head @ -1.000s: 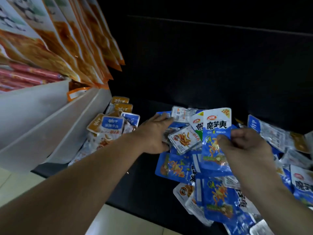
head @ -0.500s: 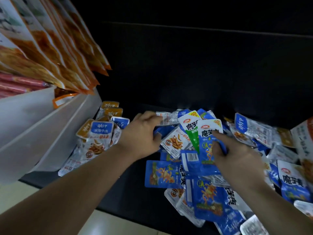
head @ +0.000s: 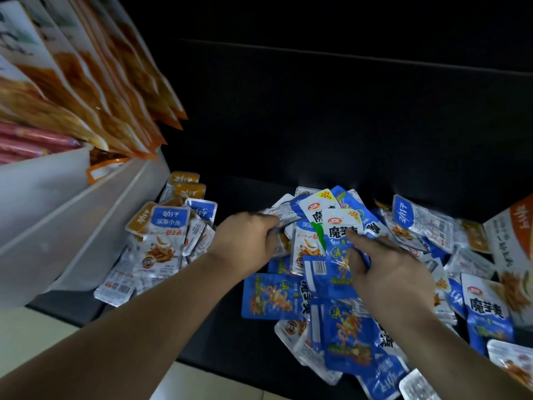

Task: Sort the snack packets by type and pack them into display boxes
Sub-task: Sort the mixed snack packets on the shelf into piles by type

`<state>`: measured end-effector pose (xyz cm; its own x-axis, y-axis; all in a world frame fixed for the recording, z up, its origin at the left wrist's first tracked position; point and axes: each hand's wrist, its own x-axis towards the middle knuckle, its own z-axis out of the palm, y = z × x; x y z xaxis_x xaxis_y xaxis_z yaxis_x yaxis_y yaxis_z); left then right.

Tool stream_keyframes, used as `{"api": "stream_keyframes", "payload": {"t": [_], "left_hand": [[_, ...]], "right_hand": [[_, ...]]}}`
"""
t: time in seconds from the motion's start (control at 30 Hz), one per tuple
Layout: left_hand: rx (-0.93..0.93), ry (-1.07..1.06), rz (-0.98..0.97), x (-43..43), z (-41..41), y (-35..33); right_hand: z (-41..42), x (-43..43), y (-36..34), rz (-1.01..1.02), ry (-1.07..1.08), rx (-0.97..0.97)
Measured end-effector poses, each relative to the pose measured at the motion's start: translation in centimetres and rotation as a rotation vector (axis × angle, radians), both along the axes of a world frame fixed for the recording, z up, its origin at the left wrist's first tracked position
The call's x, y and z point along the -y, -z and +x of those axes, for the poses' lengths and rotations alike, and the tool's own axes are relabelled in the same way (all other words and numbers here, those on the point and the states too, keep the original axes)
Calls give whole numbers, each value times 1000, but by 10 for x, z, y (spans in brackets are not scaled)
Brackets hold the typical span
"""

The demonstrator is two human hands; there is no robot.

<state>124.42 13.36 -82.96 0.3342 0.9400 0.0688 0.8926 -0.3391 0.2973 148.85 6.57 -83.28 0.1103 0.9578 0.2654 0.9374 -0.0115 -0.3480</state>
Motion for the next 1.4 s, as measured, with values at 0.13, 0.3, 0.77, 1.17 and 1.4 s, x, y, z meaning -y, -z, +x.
{"api": "stream_keyframes", "payload": {"t": [0.13,0.3,0.77,1.17,1.4], "left_hand": [[115,-136,107,3,-10,-3],[868,-532,-71,29,-8,-43],[1361,-753,-624,92,48,-44],[1287,-735,-593,105,20,-40],[1145,-804,-379,93,-23,-38]], "right_hand": [[0,0,-1,-3,-9,11],[-3,0,-12,-80,15,-10],[-47,23,-63,-323,140,-1372],[-58,28,-58,-328,7,-1135],[-48,22,-59,-262,66,-880]]}}
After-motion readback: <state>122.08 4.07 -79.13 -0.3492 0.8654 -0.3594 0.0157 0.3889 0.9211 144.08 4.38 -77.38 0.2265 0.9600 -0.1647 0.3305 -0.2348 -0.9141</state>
